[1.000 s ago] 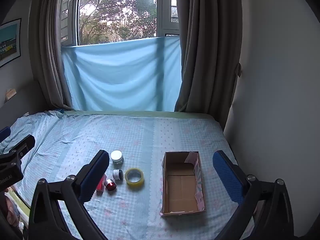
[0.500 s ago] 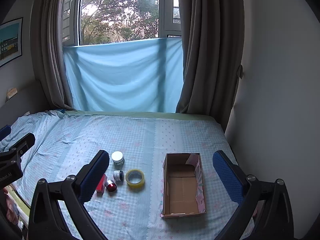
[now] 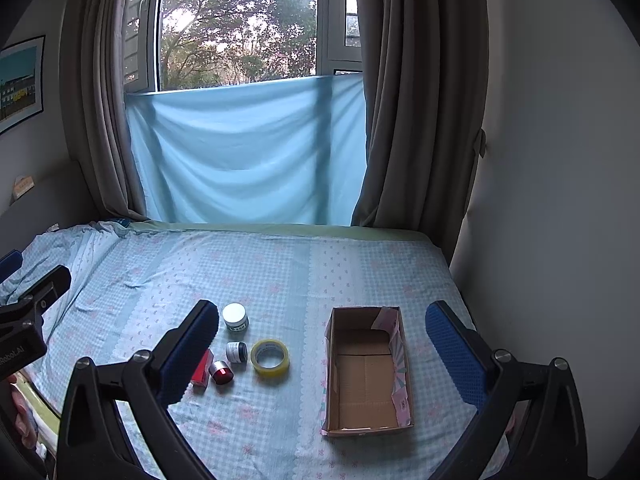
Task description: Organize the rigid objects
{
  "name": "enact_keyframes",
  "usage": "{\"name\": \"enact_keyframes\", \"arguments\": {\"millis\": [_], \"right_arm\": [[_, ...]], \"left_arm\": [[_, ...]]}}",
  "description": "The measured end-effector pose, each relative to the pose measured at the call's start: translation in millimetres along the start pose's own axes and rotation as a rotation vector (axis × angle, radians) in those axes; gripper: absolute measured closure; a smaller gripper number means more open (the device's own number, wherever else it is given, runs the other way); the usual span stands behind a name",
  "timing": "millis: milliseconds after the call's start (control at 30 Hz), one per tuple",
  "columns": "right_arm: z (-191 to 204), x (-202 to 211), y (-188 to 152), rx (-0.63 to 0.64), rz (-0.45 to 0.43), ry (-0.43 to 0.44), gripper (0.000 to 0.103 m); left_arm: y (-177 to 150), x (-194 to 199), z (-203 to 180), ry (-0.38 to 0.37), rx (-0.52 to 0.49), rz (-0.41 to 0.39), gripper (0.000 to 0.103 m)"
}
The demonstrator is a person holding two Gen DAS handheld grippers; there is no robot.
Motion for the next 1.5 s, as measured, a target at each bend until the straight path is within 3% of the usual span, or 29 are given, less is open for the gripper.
{"name": "enact_keyframes", "arguments": {"millis": [200,1500], "right_arm": [[0,0,1,0.000,0.001,0.000,0.000],[-8,-1,7,-0.001,0.010,0.007,0.000]], "left_arm": [[1,1,0,0.031,-0.008,-0.009,0.000],[7,-3,-11,-0.002,0.011,-0.001,0.000]]}}
Point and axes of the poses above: each gripper's, at about its wrist camera, not at the fingertips, and x roughly against the way its jaws point, z to its left, y to its top, the point moved 9 cm from there along -x, roughly the way its jaws point, and after that the axes turned 8 degrees about z, right-handed, at the moved point
